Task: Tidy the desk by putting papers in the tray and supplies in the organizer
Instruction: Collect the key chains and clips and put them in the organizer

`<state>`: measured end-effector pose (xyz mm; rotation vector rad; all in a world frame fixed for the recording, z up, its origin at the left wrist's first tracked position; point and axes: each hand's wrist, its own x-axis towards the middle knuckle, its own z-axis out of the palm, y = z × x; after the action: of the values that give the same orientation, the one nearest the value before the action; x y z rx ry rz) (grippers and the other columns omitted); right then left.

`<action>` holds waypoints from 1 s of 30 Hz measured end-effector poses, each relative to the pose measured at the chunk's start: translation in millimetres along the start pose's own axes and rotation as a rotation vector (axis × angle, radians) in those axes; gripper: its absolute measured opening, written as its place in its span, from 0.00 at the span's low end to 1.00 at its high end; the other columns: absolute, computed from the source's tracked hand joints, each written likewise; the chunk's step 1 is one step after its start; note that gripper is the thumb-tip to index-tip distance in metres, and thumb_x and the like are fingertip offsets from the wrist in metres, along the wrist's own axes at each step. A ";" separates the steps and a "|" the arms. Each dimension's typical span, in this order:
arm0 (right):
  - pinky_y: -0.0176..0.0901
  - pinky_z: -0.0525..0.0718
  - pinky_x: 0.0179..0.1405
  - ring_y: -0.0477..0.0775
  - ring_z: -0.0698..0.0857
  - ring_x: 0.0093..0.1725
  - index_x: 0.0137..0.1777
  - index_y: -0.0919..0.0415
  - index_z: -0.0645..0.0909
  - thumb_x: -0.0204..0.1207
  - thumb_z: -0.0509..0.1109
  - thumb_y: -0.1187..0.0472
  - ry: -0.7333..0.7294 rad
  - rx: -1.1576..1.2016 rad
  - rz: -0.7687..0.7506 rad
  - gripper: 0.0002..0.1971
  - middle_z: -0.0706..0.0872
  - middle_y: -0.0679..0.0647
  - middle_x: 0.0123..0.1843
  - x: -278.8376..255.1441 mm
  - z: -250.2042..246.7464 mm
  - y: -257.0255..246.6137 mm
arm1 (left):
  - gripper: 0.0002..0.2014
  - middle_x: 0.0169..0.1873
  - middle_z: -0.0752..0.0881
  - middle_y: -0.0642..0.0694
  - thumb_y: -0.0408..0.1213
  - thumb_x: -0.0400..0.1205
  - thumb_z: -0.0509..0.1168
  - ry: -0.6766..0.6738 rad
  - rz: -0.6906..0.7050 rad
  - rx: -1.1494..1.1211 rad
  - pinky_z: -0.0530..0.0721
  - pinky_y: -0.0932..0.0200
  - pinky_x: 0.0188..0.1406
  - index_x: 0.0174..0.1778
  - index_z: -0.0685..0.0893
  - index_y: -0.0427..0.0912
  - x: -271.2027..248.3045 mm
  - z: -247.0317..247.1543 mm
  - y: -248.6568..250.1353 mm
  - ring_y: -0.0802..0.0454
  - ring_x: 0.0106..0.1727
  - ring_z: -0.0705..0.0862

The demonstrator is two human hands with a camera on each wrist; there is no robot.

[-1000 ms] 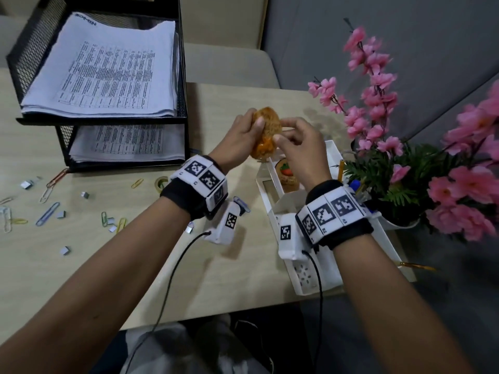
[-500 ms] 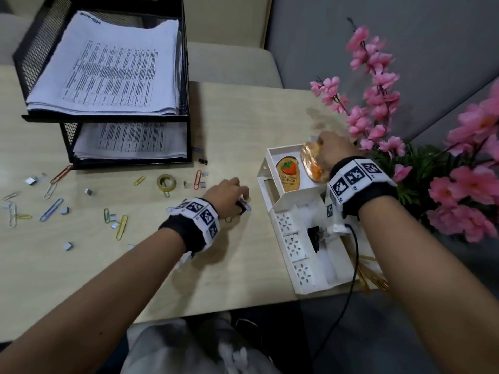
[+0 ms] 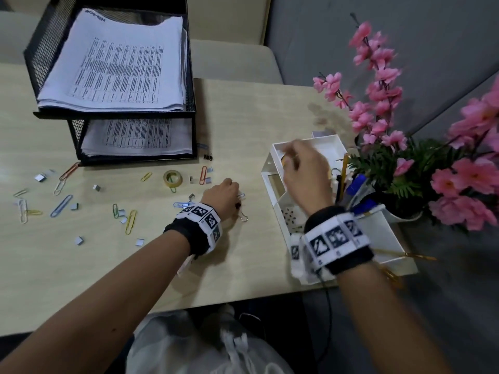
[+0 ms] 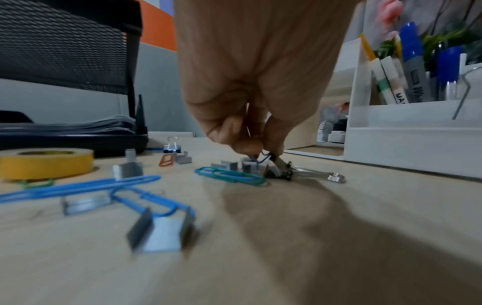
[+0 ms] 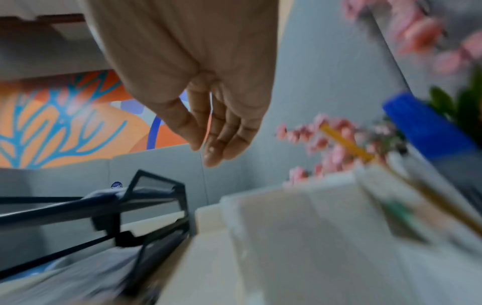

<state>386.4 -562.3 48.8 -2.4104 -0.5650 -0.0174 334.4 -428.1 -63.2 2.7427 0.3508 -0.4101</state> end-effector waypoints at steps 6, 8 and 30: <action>0.50 0.76 0.60 0.64 0.77 0.65 0.61 0.67 0.76 0.79 0.63 0.64 -0.462 -0.193 0.287 0.12 0.78 0.64 0.64 -55.3 92.2 18.4 | 0.12 0.56 0.83 0.31 0.34 0.81 0.61 0.089 -0.089 -0.207 0.80 0.44 0.53 0.58 0.75 0.33 -6.2 -7.0 -21.6 0.34 0.58 0.81; 0.53 0.74 0.62 0.66 0.74 0.66 0.62 0.67 0.73 0.79 0.65 0.63 -0.440 -0.207 0.276 0.14 0.74 0.63 0.65 -60.5 108.5 20.3 | 0.14 0.55 0.84 0.31 0.32 0.79 0.64 0.105 -0.091 -0.252 0.81 0.46 0.52 0.60 0.75 0.35 -11.5 -7.8 -31.3 0.34 0.56 0.82; 0.45 0.74 0.63 0.64 0.80 0.63 0.53 0.71 0.83 0.76 0.63 0.76 0.333 -0.019 0.535 0.10 0.82 0.67 0.60 -60.1 22.6 51.5 | 0.15 0.55 0.84 0.31 0.39 0.78 0.66 0.171 -0.372 -0.293 0.79 0.49 0.48 0.57 0.79 0.34 -16.3 -26.8 -118.7 0.33 0.56 0.83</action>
<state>349.7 -608.0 -9.0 -2.4310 0.2355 -0.1906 291.3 -313.2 -69.2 2.4276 0.8973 -0.1942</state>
